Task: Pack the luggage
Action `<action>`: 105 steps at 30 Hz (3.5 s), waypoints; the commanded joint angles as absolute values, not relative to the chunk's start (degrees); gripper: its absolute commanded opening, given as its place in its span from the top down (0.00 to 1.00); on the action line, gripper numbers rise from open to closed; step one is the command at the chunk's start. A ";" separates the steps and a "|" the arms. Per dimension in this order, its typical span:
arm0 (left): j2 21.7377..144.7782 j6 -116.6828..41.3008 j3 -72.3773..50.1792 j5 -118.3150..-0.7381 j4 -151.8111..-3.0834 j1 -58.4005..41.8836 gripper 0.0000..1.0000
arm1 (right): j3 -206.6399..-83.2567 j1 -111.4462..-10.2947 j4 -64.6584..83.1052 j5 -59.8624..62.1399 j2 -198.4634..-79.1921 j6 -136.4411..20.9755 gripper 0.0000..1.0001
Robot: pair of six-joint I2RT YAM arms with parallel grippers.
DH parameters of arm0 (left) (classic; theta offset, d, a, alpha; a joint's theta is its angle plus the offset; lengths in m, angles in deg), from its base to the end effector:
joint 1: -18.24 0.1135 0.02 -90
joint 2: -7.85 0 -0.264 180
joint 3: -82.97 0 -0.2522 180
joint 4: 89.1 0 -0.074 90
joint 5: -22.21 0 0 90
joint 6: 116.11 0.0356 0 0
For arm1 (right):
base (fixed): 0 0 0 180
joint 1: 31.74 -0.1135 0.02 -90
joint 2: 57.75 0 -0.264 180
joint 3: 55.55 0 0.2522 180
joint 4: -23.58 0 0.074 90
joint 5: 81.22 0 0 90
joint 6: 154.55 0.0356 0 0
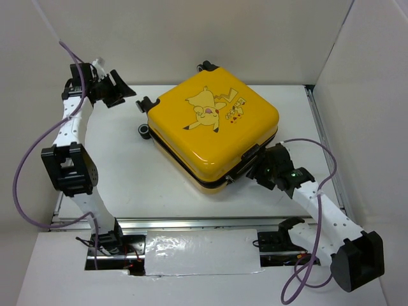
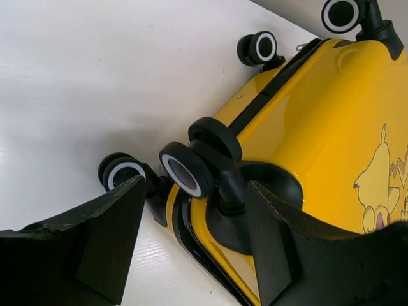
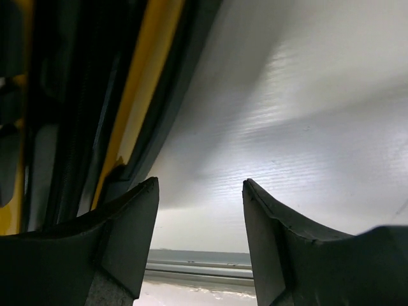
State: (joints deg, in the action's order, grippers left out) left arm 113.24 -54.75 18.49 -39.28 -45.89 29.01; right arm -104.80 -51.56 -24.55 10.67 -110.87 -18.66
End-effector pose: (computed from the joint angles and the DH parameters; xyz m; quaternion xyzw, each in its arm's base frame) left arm 0.4222 0.0630 0.3549 -0.1768 0.8417 -0.2856 0.4226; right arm 0.1703 0.0601 0.2213 0.2185 0.9198 0.1635 0.2819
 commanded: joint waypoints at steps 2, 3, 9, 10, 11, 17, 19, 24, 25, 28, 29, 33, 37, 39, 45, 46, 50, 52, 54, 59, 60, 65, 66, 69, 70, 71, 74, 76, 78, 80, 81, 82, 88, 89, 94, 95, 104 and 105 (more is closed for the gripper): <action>114.73 -52.39 22.47 -33.07 -45.02 29.23 0.25 | -104.82 -54.85 -19.19 7.74 -109.26 -25.86 0.37; 114.12 -52.22 20.46 -33.25 -45.72 29.31 0.25 | -104.73 -55.38 -18.75 6.51 -108.82 -27.96 0.35; 111.65 -53.09 14.29 -30.96 -49.42 31.60 0.26 | -105.96 -59.16 -18.40 -1.58 -108.02 -41.24 0.30; 111.65 -53.18 14.12 -30.27 -49.15 32.04 0.26 | -105.62 -59.43 -16.65 -2.98 -107.67 -41.78 0.30; 111.65 -53.18 13.51 -30.08 -48.89 32.21 0.27 | -105.44 -59.86 -15.77 -4.65 -107.32 -42.13 0.30; 109.28 -54.06 8.59 -28.85 -50.03 33.09 0.27 | -107.98 -62.15 -14.79 -5.20 -107.22 -46.26 0.31; 108.67 -54.15 7.79 -28.68 -50.82 33.36 0.27 | -109.12 -62.15 -15.92 -6.16 -109.07 -47.76 0.30; 108.84 -54.32 7.52 -28.41 -50.12 33.36 0.27 | -110.97 -62.77 -14.97 -10.46 -113.12 -48.99 0.33; 108.75 -54.24 7.61 -28.41 -50.03 33.53 0.27 | -111.15 -63.12 -14.71 -10.56 -113.29 -49.16 0.34; 108.49 -54.32 7.35 -28.41 -50.03 33.53 0.28 | -111.76 -63.65 -14.26 -11.00 -114.26 -49.87 0.34; 108.49 -54.32 7.35 -28.41 -50.12 33.53 0.28 | -111.85 -63.73 -14.09 -11.17 -114.96 -50.22 0.37; 108.40 -54.50 7.17 -28.15 -50.03 33.45 0.28 | -111.06 -63.65 -12.51 -11.87 -116.46 -50.22 0.49; 108.66 -54.33 7.26 -28.85 -49.86 33.53 0.28 | -109.92 -63.65 -11.01 -11.79 -116.02 -49.52 0.55; 108.84 -54.41 7.26 -28.85 -49.59 33.53 0.28 | -109.22 -63.65 -10.48 -11.44 -115.67 -49.43 0.58; 108.84 -54.85 6.38 -28.15 -50.29 33.45 0.28 | -109.30 -63.65 -10.83 -12.05 -116.89 -49.87 0.55; 108.84 -54.85 6.38 -28.06 -50.29 33.45 0.28 | -109.30 -63.65 -10.84 -11.96 -117.51 -49.87 0.49; 108.75 -54.76 6.38 -28.06 -50.21 33.45 0.28 | -109.22 -63.82 -10.40 -12.40 -119.44 -49.87 0.37; 108.58 -54.50 6.38 -28.15 -50.12 33.53 0.28 | -109.22 -64.35 -10.31 -12.14 -119.53 -49.61 0.45; 108.66 -54.33 6.47 -28.50 -50.03 33.45 0.28 | -109.22 -64.70 -10.13 -10.04 -118.83 -49.17 0.55; 108.66 -54.67 6.03 -28.50 -49.94 33.45 0.28 | -111.85 -69.27 -14.96 1.02 -117.52 -48.73 0.50; 108.66 -54.76 5.94 -28.41 -50.03 33.45 0.28 | -112.72 -70.14 -15.66 3.13 -116.99 -48.38 0.48; 108.93 -54.94 5.94 -28.15 -50.03 33.53 0.28 | -114.92 -73.14 -18.74 8.69 -116.28 -48.11 0.56; 109.01 -54.94 5.94 -28.32 -49.94 33.45 0.28 | -115.10 -73.31 -18.92 8.52 -116.54 -48.29 0.59; 108.84 -54.94 5.85 -28.41 -49.94 33.45 0.28 | -115.19 -73.93 -19.45 8.60 -116.72 -47.85 0.73; 108.93 -54.85 5.77 -28.41 -49.94 33.53 0.28 | -115.11 -73.84 -19.27 8.60 -116.72 -47.67 0.83; 108.84 -54.94 5.68 -28.41 -49.86 33.45 0.28 | -114.93 -73.84 -19.45 10.08 -116.81 -47.06 0.88; 108.84 -54.85 5.59 -28.41 -49.68 33.53 0.28 | -114.93 -73.84 -19.62 10.80 -116.72 -46.53 0.96; 108.75 -54.76 5.59 -28.41 -49.59 33.45 0.28 | -114.93 -73.93 -19.62 11.24 -116.72 -45.83 1.00; 108.66 -54.68 5.68 -28.68 -49.59 33.45 0.28 | -114.75 -73.84 -19.54 11.76 -116.46 -45.48 1.00; 108.66 -54.59 5.59 -28.76 -49.50 33.45 0.28 | -114.32 -73.84 -19.10 11.51 -116.28 -45.48 1.00; 108.75 -54.59 5.59 -28.85 -49.42 33.45 0.28 | -114.14 -73.93 -18.92 11.33 -116.11 -45.39 1.00; 108.66 -54.59 5.50 -28.85 -49.50 33.36 0.28 | -113.96 -73.84 -18.83 11.07 -115.93 -45.39 1.00; 109.45 -56.59 5.68 -32.70 -49.07 33.62 0.28 | -114.40 -76.30 -19.36 10.10 -115.40 -45.83 1.00; 109.63 -57.57 5.68 -33.07 -48.98 34.58 0.28 | -114.23 -77.17 -19.19 10.36 -115.40 -45.74 1.00; 110.07 -64.07 3.75 -32.46 -52.82 37.75 0.28 | -114.31 -86.31 -16.20 12.56 -116.28 -45.56 1.00; 110.85 -64.78 3.66 -31.93 -53.54 38.54 0.28 | -114.31 -87.98 -15.59 13.17 -116.46 -45.65 1.00; 124.30 -71.11 10.16 -22.79 -62.15 36.79 0.33 | -111.50 -93.53 -9.61 19.85 -116.54 -41.88 1.00; 125.00 -71.37 9.90 -21.31 -63.55 36.35 0.33 | -111.85 -93.62 -9.43 20.29 -117.59 -41.09 1.00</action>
State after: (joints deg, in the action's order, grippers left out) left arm 122.31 -68.48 8.76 -27.39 -57.78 38.32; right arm -111.71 -92.01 -15.63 21.42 -116.97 -44.12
